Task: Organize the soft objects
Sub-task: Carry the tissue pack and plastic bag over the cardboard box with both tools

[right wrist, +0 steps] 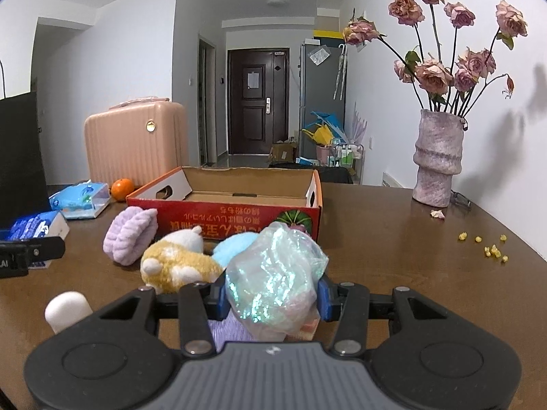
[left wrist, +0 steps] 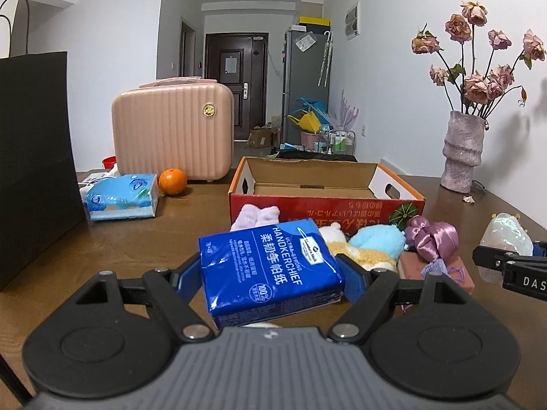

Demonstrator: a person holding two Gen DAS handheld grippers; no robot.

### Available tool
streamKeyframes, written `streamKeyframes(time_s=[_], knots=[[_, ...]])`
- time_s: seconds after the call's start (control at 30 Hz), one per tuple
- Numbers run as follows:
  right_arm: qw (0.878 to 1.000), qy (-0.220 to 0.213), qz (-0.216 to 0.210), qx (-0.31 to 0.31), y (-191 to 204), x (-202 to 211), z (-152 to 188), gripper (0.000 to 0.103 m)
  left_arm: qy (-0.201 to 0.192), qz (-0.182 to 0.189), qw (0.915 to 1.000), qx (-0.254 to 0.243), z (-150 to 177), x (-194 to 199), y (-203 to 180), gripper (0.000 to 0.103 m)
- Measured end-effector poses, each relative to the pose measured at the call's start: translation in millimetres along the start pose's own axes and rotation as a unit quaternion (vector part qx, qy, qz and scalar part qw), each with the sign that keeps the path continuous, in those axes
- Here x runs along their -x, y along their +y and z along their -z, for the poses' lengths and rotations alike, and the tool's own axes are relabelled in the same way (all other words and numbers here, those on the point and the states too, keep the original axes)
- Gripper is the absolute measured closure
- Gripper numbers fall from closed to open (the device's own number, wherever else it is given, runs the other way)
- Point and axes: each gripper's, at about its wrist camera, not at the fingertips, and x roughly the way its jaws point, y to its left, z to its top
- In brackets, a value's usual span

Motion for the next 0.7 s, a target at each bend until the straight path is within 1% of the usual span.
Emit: streamKeyframes(time_s=[0.3, 0.7], knots=[[1.000, -0.003, 0.003, 0.007, 2.1, -13.5, -15.6, 0.057, -0.010, 0.013, 0.9998, -0.011, -17.2, -10.1, -7.4, 0.022], [1.000, -0.010, 0.008, 0.010, -1.0, -32.2, -37.7, 0.057, -0.019, 0.022, 0.9994, -0.017, -42.1, -33.3, -18.3, 0.022]])
